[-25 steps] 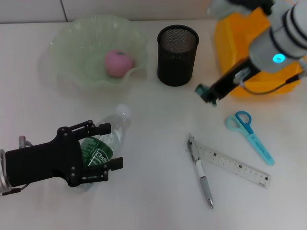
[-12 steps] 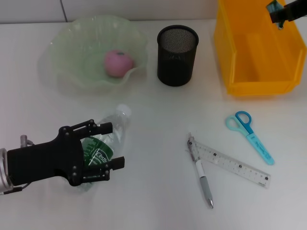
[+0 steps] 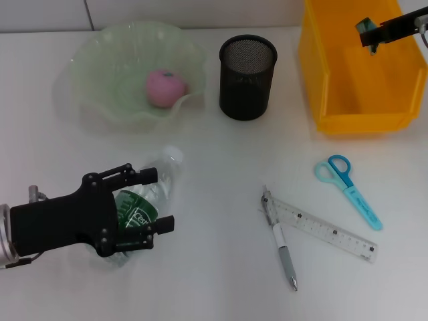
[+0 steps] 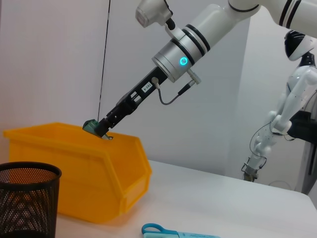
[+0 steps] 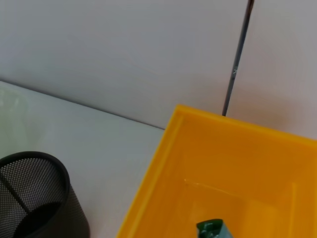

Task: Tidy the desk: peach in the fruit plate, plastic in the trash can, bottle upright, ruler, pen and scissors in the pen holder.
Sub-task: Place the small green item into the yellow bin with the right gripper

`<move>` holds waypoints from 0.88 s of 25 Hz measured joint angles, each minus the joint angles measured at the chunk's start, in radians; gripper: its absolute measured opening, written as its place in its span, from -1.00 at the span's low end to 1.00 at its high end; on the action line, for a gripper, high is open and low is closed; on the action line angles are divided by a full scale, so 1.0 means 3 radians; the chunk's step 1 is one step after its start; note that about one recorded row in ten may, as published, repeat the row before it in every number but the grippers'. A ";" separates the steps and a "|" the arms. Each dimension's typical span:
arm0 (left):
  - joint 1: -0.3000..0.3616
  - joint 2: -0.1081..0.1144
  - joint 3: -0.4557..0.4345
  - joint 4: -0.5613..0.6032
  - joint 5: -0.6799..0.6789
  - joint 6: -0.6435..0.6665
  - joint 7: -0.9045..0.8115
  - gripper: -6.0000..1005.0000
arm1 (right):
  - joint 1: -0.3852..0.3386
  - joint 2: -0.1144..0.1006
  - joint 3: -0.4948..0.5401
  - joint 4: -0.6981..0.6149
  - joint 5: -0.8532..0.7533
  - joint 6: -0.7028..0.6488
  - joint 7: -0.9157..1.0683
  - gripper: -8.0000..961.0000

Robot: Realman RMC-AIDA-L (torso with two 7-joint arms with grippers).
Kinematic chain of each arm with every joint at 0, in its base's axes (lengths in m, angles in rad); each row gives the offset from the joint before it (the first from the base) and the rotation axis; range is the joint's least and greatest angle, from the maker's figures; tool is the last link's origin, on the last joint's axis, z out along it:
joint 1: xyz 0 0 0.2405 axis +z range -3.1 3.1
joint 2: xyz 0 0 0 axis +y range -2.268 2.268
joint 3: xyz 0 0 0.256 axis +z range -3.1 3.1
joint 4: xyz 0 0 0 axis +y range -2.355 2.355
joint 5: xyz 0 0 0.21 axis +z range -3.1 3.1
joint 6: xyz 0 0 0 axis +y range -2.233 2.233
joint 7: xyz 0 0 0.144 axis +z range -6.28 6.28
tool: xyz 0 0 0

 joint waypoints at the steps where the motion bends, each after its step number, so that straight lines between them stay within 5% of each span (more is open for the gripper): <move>1: 0.0000 0.0000 0.0000 0.0000 0.0000 0.0000 0.0000 0.68 | 0.0005 0.0000 0.0000 0.0001 0.0000 -0.0003 -0.0001 -0.11; 3: 0.0000 0.0000 -0.0001 0.0001 -0.0004 -0.0007 0.0000 0.68 | 0.0015 0.0000 0.0001 0.0001 0.0000 -0.0011 -0.0003 0.32; 14: -0.0013 0.0000 0.0015 0.0001 -0.0016 0.0000 0.0000 0.68 | 0.0125 0.0019 0.0011 -0.0260 -0.0334 -0.0364 0.0234 0.75; 22: -0.0021 0.0000 0.0024 -0.0001 -0.0017 -0.0004 0.0000 0.68 | 0.0123 0.0033 -0.0024 -0.0337 -0.0444 -0.0436 0.0303 0.76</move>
